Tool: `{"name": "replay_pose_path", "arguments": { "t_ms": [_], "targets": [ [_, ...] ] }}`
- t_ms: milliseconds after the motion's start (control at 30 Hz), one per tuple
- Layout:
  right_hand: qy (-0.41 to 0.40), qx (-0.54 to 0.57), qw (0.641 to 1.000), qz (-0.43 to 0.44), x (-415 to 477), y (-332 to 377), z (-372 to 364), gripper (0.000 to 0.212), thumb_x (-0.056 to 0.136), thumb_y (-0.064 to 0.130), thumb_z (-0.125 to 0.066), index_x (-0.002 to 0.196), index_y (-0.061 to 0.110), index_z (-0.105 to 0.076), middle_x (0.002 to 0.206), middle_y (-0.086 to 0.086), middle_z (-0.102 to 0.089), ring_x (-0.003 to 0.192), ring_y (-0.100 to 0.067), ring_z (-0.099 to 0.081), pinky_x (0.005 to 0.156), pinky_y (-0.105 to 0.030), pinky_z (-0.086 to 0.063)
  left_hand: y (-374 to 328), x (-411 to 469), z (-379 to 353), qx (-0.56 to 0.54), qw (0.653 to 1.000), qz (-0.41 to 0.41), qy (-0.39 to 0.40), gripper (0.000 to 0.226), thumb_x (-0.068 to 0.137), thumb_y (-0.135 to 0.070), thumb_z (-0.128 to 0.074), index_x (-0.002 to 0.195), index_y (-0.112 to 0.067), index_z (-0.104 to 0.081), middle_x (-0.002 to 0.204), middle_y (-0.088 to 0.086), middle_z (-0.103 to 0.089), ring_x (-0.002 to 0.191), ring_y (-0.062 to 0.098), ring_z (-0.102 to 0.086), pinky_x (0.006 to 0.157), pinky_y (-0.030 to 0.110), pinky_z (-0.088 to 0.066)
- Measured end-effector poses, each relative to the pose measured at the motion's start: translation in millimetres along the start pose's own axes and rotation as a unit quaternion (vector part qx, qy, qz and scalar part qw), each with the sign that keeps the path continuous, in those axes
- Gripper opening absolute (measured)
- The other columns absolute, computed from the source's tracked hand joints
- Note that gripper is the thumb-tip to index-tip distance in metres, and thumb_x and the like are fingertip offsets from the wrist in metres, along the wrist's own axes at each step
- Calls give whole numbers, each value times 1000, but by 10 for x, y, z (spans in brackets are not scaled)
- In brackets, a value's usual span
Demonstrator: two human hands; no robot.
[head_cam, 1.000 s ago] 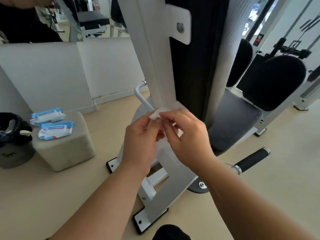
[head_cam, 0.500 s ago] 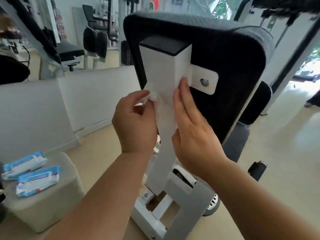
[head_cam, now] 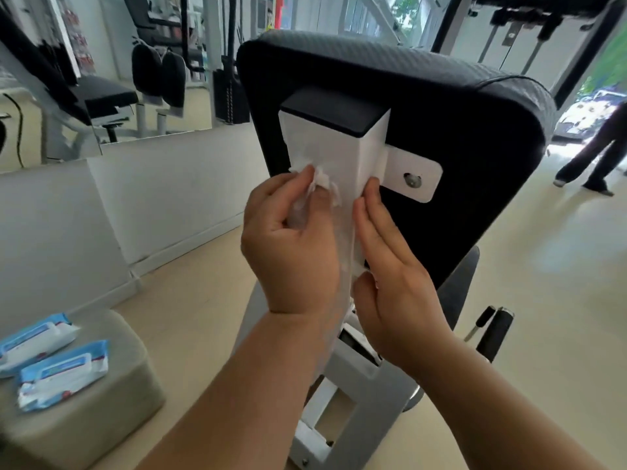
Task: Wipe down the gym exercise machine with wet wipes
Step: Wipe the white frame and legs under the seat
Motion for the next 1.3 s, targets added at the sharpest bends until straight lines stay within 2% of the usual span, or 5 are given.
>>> {"name": "replay_pose_path", "arguments": {
  "t_ms": [300,467,800,1000,1300],
  "targets": [
    [24,39,999,0,-15,-3,-29,83,94,-9,-58,163,12,-16,173,1,-5,157,-4,-5,121,-10,-13,-233,-216,-70,11,996,-83,41,21,93,-11,-70,114,-7,-74,113,-1,-61,108,-3,-60,91,17,-54],
    [33,76,996,-24,-33,29,-49,87,91,-10,-48,159,26,-8,170,16,0,154,6,0,119,-7,-9,14,145,53,-47,995,70,-44,15,89,-17,-77,104,-14,-78,98,-6,-75,95,7,-71,86,30,-61],
    [53,102,993,-32,-39,-62,-97,86,93,-9,-46,163,25,-10,171,16,2,156,2,2,120,-8,-7,49,261,33,-77,991,101,-44,12,90,-15,-75,96,-26,-75,95,-8,-76,92,4,-71,74,13,-56],
    [38,132,990,-19,-22,-120,-89,90,88,-19,-50,161,23,-16,170,15,-5,157,-3,-5,123,-15,-11,-293,-100,-99,0,997,-79,24,12,89,-14,-77,99,-19,-74,101,0,-69,97,12,-69,83,22,-58],
    [32,138,989,-36,-61,-80,-114,86,88,-10,-44,160,24,-14,169,18,-4,157,0,-3,123,-14,-10,373,-42,6,-31,994,103,20,19,86,-9,-77,89,-27,-76,100,0,-74,97,13,-71,90,39,-60]
  ]
}}
Point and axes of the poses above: each hand's wrist, its own x-axis towards the middle knuckle, its own z-axis out of the back of the hand, y = z × x, the point moved 7 cm from there along x, towards the middle knuckle
